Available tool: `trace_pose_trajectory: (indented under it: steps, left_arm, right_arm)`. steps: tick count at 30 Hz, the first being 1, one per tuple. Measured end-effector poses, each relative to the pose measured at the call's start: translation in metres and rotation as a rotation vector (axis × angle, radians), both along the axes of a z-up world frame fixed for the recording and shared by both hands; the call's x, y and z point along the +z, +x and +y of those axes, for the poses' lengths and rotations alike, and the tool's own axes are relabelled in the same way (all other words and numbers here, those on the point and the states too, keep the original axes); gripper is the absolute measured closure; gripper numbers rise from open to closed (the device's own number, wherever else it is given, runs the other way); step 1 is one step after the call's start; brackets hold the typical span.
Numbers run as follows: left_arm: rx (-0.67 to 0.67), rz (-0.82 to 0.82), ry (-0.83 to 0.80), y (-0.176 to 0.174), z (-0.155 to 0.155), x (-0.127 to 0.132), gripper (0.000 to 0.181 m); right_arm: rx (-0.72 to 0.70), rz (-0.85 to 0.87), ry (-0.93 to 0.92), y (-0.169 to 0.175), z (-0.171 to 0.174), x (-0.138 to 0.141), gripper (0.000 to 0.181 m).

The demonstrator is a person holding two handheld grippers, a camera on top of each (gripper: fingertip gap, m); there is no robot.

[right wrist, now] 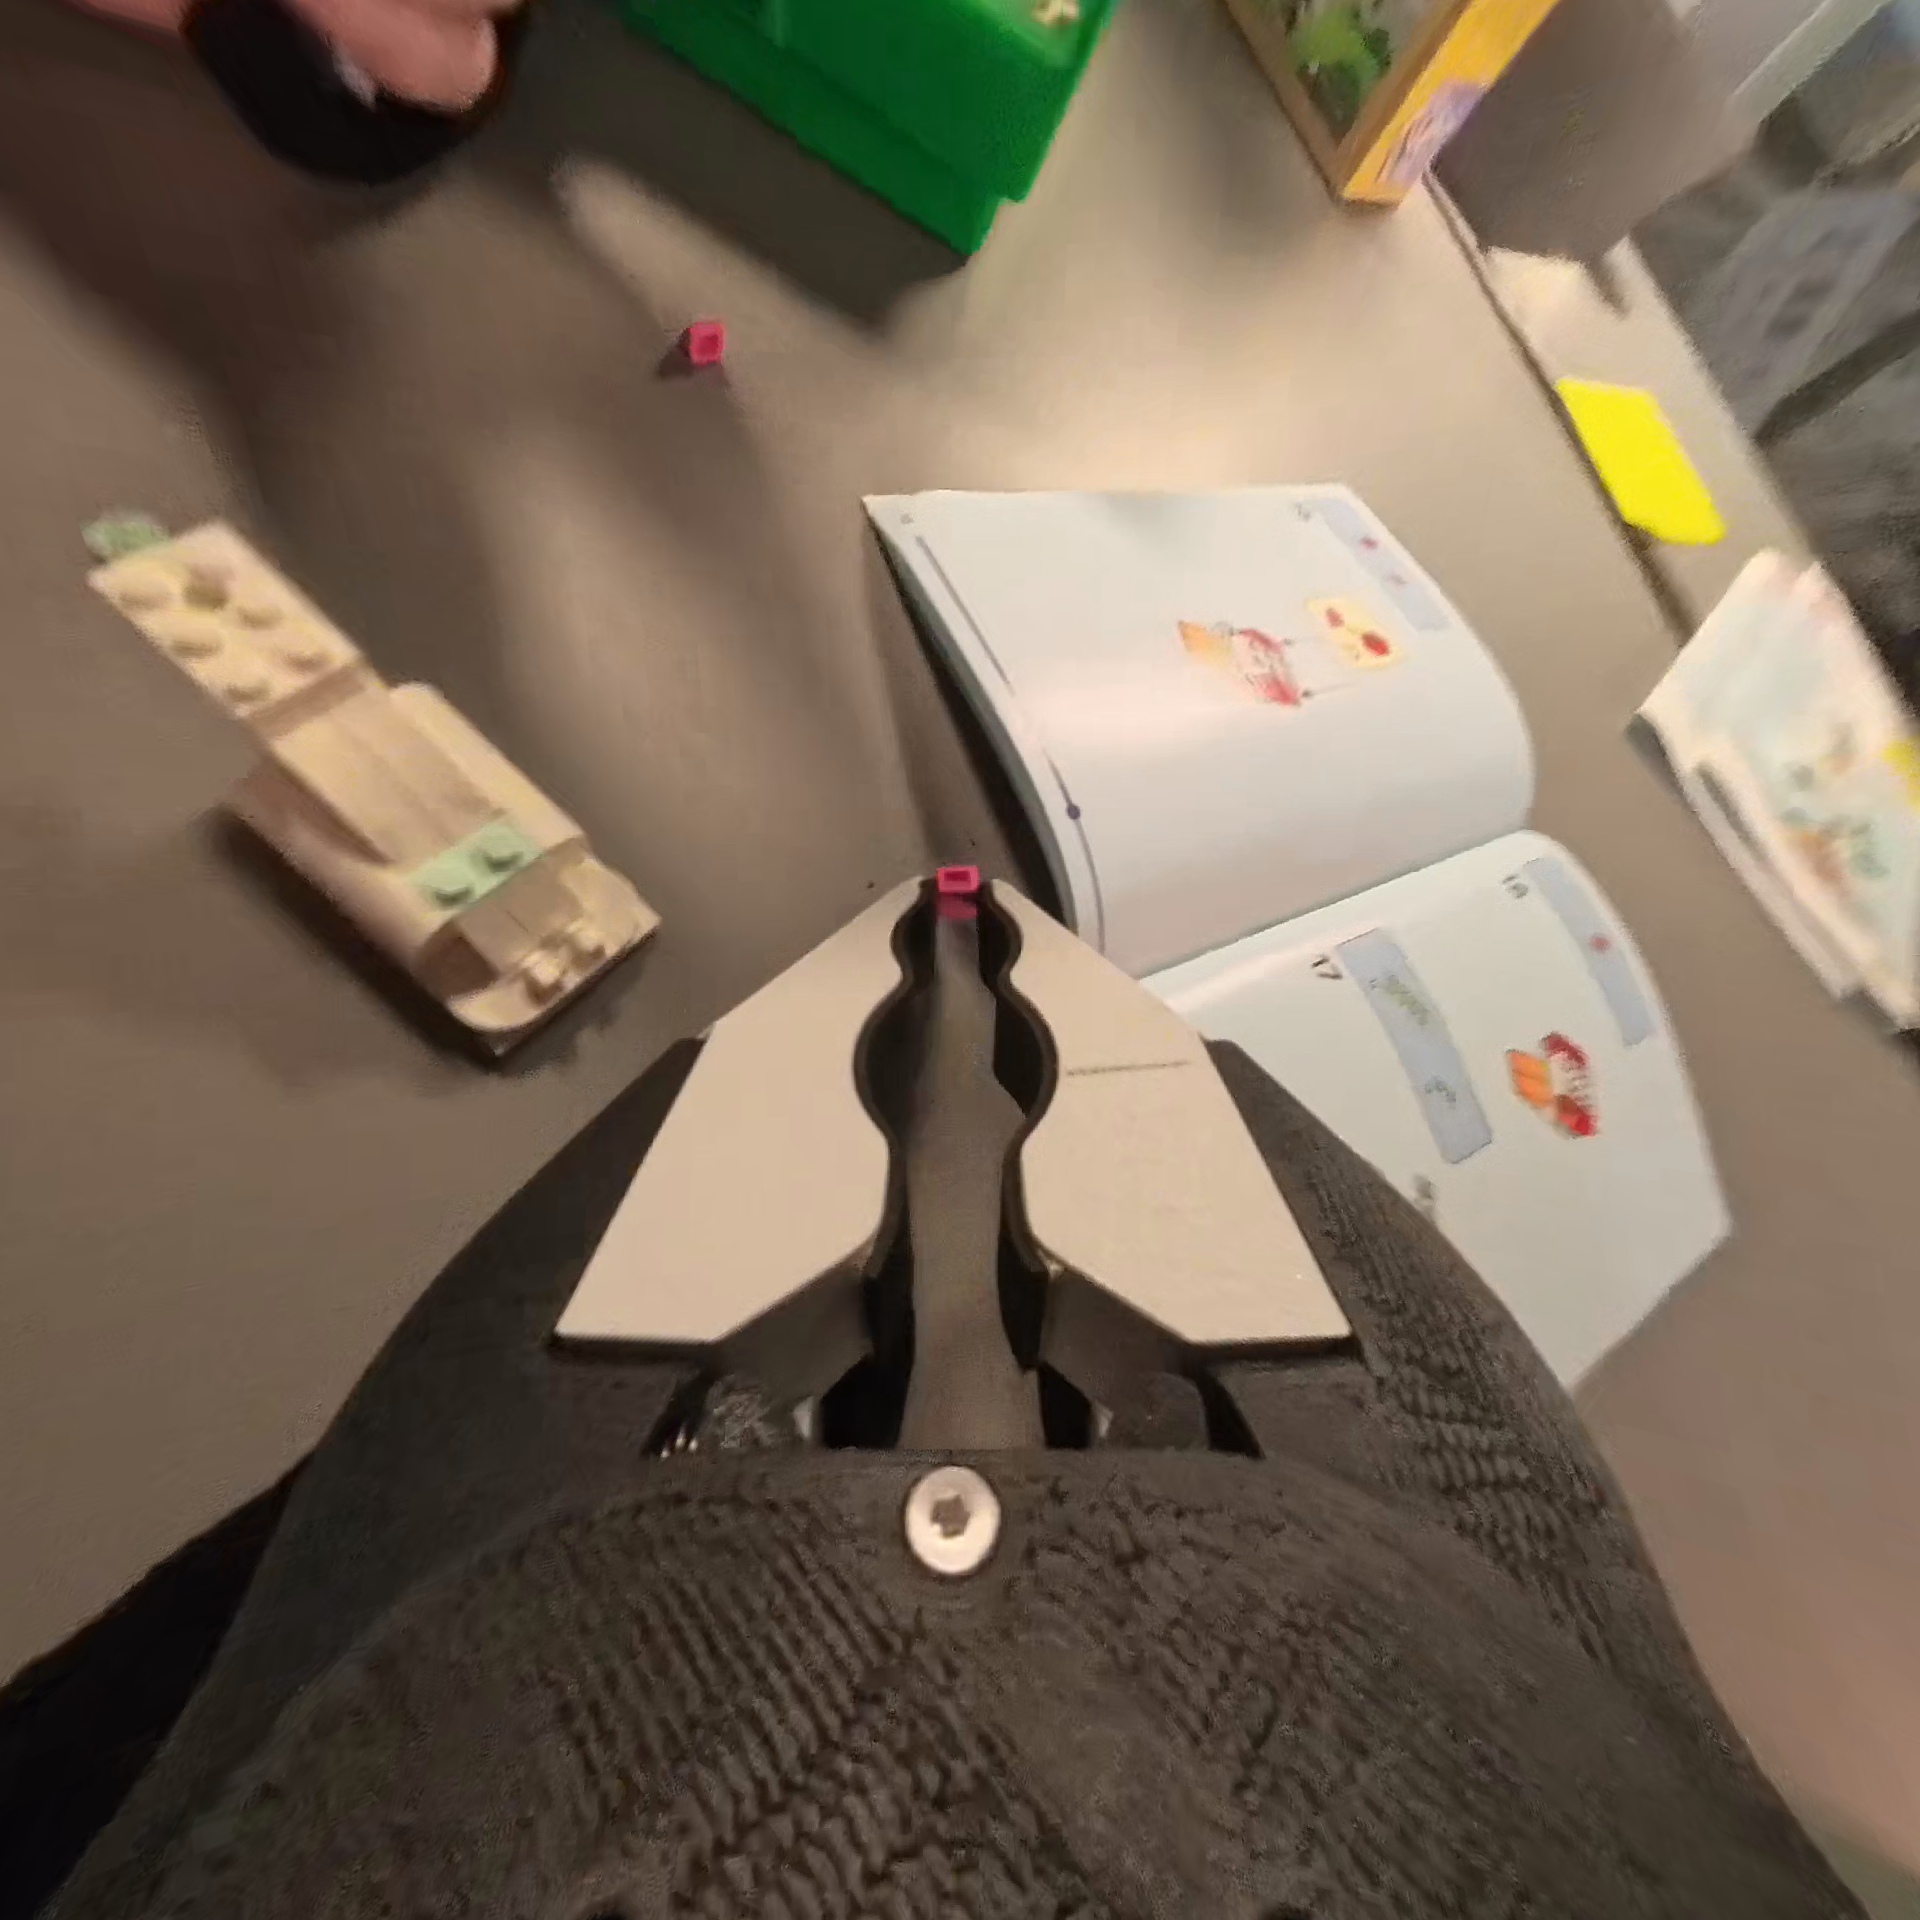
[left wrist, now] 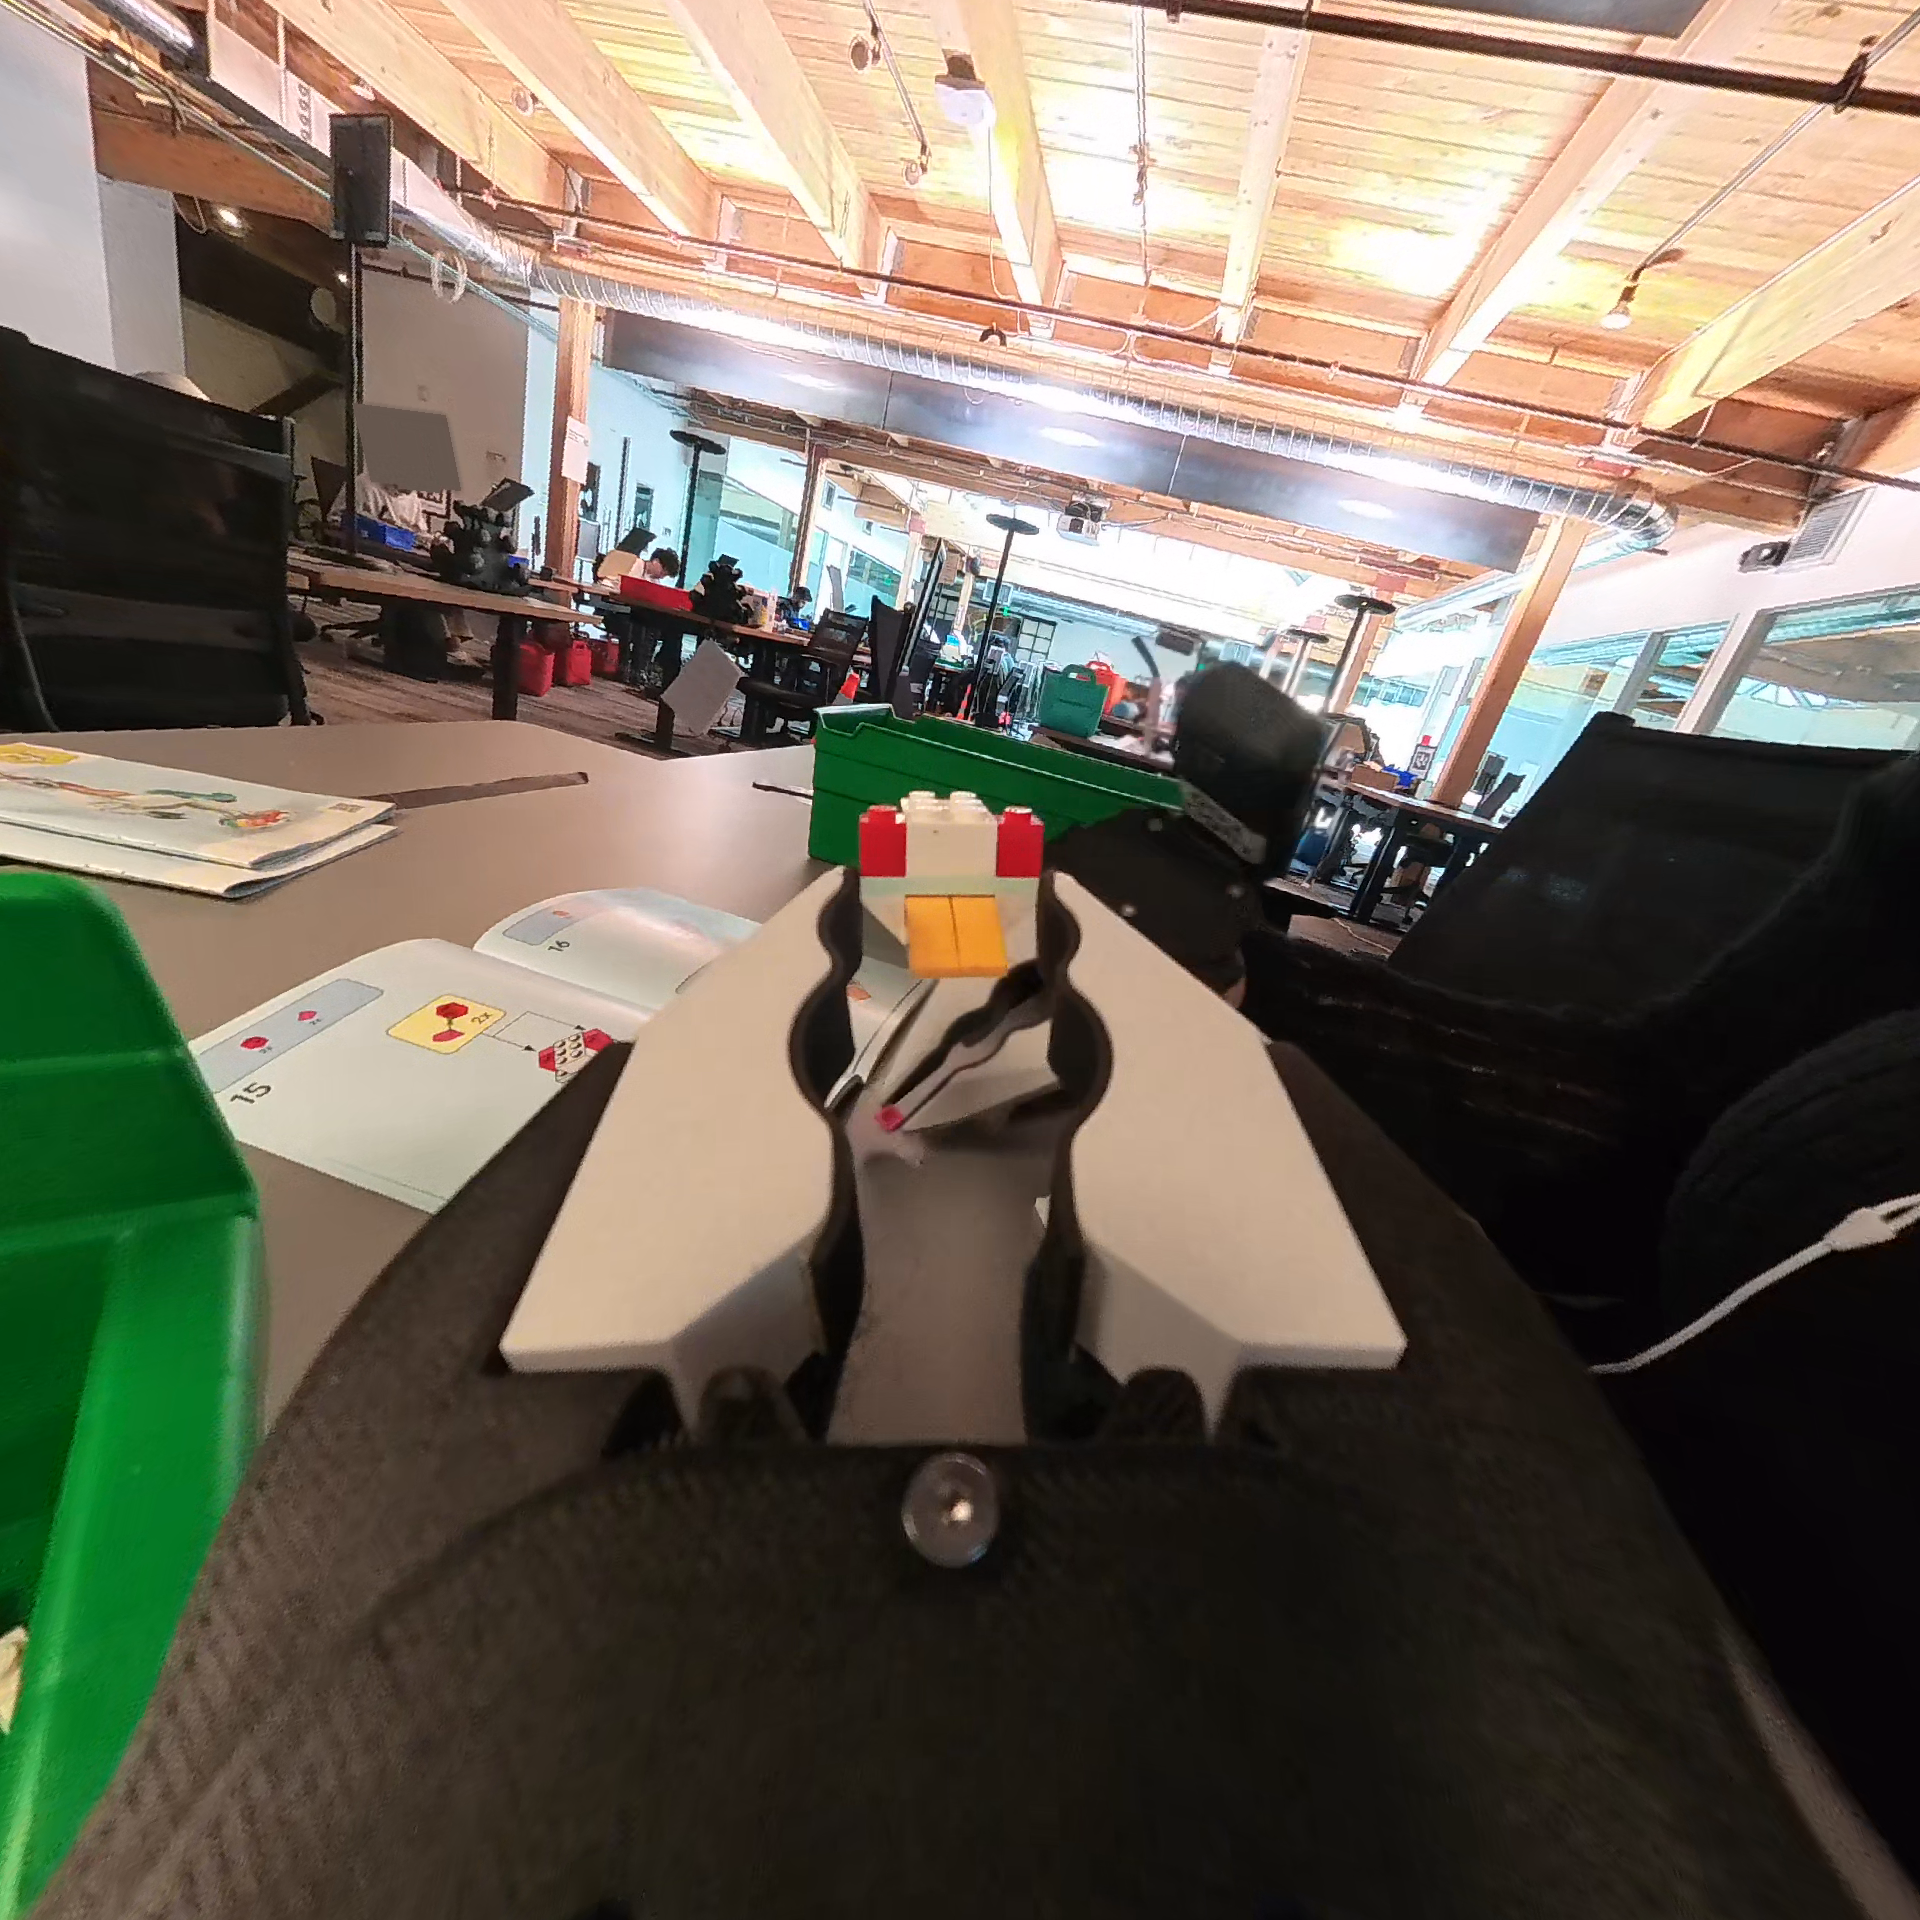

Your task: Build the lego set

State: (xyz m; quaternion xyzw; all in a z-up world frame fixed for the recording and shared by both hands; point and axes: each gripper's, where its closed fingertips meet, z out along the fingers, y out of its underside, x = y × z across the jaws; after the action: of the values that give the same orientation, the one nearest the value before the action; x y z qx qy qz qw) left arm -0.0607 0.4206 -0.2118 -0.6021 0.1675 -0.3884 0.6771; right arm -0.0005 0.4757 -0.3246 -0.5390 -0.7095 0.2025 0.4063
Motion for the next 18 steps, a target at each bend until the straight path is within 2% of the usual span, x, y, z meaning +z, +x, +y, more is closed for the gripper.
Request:
trace_pose_trajectory:
  steps: [2, 5, 8, 10, 14, 18]
  left_arm:
    - [0.000, 0.000, 0.000, 0.000, 0.000, 0.000, 0.149]
    - [0.001, -0.001, -0.002, 0.000, 0.000, 0.000, 0.149]
    - [0.001, -0.001, -0.002, 0.000, 0.000, 0.000, 0.149]
    - [0.003, -0.002, -0.004, -0.001, 0.001, 0.000, 0.149]
    - [0.002, -0.002, -0.003, 0.000, 0.001, 0.000, 0.148]
    - [0.002, -0.004, -0.007, -0.001, 0.001, 0.000, 0.149]
  right_arm:
    - [0.037, -0.032, 0.175, 0.006, -0.003, 0.003, 0.175]
    - [0.144, -0.156, 0.576, 0.020, 0.001, 0.010, 0.176]
    - [0.330, -0.291, 1.055, 0.030, 0.009, 0.020, 0.175]
    - [0.493, -0.369, 1.297, 0.034, 0.010, 0.019, 0.176]
    - [0.817, -0.476, 1.559, 0.044, 0.005, 0.009, 0.176]
    - [1.032, -0.520, 1.575, 0.050, -0.007, -0.002, 0.176]
